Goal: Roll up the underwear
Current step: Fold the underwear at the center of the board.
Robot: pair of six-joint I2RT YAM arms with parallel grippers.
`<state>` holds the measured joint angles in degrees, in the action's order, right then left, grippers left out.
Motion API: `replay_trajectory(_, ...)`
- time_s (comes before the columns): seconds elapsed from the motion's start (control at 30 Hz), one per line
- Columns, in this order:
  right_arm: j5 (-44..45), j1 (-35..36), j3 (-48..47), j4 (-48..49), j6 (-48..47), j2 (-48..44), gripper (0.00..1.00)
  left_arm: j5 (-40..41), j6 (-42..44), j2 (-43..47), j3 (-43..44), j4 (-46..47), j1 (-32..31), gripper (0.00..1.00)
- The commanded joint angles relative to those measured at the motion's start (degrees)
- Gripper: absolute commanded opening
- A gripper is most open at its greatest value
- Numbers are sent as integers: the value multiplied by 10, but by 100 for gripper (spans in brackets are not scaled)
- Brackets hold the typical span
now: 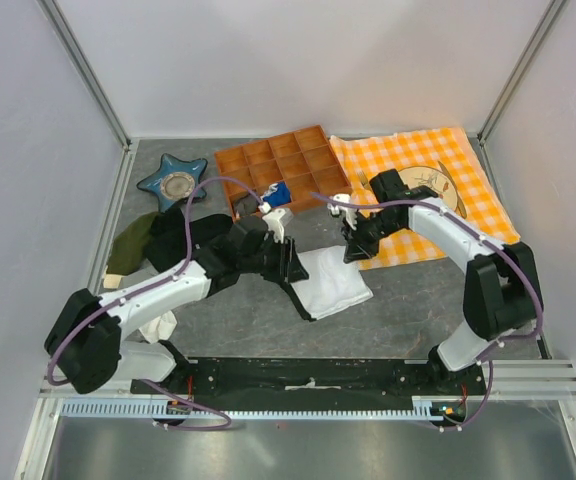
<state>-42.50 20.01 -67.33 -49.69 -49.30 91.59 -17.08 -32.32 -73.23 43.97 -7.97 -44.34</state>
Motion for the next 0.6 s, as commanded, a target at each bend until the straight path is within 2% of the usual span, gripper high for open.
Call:
replay_trajectory(0.0, -6, -1, -42, 119, 189, 101, 21, -37, 11, -70, 43, 41, 51, 41)
replay_trajectory(0.17, 69, -1, -78, 147, 240, 177, 18, -27, 30, -176, 94, 40, 84, 26)
replay_trajectory(0.33, 143, -1, -79, 181, 266, 207, 18, 36, 26, -216, 70, 24, 117, 21)
replay_trajectory(0.57, 130, 0, -79, 177, 259, 221, 23, 59, 15, -237, 20, 30, 136, 22)
